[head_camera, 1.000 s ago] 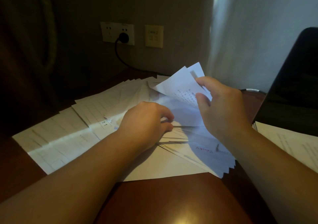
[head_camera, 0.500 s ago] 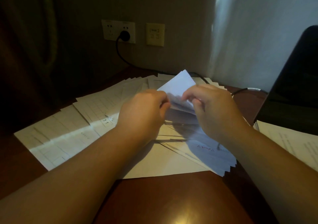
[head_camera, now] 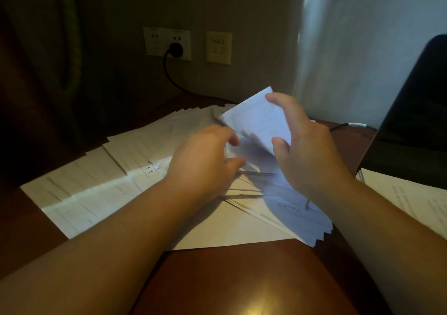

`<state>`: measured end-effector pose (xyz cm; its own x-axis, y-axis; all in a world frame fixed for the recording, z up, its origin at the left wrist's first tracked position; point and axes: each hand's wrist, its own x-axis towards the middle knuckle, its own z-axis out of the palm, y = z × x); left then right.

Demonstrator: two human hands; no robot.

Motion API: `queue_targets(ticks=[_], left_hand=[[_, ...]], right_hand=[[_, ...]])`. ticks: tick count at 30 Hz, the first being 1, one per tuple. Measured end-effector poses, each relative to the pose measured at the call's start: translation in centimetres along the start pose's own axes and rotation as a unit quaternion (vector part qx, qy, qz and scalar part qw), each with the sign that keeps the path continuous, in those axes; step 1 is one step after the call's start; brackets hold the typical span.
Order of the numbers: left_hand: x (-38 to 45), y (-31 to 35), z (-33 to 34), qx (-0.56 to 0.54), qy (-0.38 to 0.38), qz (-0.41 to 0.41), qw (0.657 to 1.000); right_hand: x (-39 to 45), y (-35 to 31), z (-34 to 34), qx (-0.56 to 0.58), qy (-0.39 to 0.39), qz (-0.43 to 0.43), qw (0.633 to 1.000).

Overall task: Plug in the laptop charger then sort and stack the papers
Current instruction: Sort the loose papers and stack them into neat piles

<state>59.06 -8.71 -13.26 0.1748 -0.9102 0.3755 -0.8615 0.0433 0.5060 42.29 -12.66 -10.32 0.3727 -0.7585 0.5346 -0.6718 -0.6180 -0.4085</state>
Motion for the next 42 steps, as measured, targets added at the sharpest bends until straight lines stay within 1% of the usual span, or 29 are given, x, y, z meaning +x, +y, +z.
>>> queue_targets(ticks=[1,3,6,9,14,18,21,25,27,29,31,34,36,37,38,39,40,41,42], left_hand=[[-0.1,0.0,0.1,0.01,-0.032,0.002,0.999],[-0.1,0.1,0.3,0.046,-0.071,0.014,0.996],[0.0,0.0,0.3,0.067,-0.085,0.023,0.994],[0.0,-0.1,0.1,0.051,-0.099,0.017,0.994],[0.1,-0.1,-0.3,0.066,-0.09,0.036,0.993],[0.6,-0.1,-0.3,0.099,-0.105,0.046,0.989],[0.7,0.1,-0.4,0.087,-0.078,0.039,0.992],[0.6,0.6,-1.1,0.021,-0.024,0.039,0.999],[0.6,0.8,-1.4,-0.018,-0.001,0.023,1.0],[0.6,0.8,-1.3,-0.05,0.036,0.019,0.998],[0.5,0.8,-1.2,-0.064,0.078,0.025,0.995],[0.2,1.0,-1.2,-0.125,0.134,0.008,0.983],[0.3,1.1,-1.1,-0.2,0.156,-0.033,0.967],[0.4,1.2,-1.1,-0.257,0.15,-0.072,0.952],[0.4,1.4,-1.2,-0.33,0.126,-0.13,0.927],[0.5,1.5,-1.2,-0.415,0.088,-0.194,0.884],[0.6,1.5,-1.4,-0.499,0.046,-0.242,0.831],[0.7,1.3,-1.5,-0.57,0.004,-0.27,0.776],[0.9,1.1,-1.8,-0.629,-0.038,-0.278,0.724]], right_hand=[[0.0,0.0,0.0,0.005,0.013,0.0,1.0],[0.0,0.3,0.1,0.015,0.052,-0.021,0.998],[0.3,1.1,0.5,0.004,0.115,-0.062,0.991],[0.4,1.4,0.6,-0.01,0.152,-0.057,0.987],[0.3,1.2,0.6,-0.015,0.16,-0.056,0.985],[0.2,1.3,0.6,-0.009,0.121,-0.073,0.99],[0.1,1.3,0.7,0.014,0.071,-0.08,0.994],[0.2,1.4,1.0,0.023,-0.012,-0.103,0.994],[0.2,1.3,1.1,0.029,-0.052,-0.103,0.993],[0.1,1.3,1.2,0.012,-0.081,-0.109,0.991],[0.2,1.2,1.2,-0.014,-0.082,-0.123,0.989],[0.1,1.2,1.0,-0.007,-0.015,-0.145,0.989],[0.0,0.8,0.6,0.027,0.038,-0.127,0.991],[0.0,0.4,0.3,0.05,0.051,-0.103,0.992],[-0.1,0.1,0.1,0.076,0.055,-0.084,0.992],[-0.2,-0.3,0.0,0.099,0.056,-0.078,0.99],[-0.4,-0.6,-0.1,0.115,0.055,-0.087,0.988],[-0.5,-0.9,-0.1,0.126,0.052,-0.104,0.985],[-0.6,-1.2,-0.2,0.136,0.041,-0.126,0.982]])
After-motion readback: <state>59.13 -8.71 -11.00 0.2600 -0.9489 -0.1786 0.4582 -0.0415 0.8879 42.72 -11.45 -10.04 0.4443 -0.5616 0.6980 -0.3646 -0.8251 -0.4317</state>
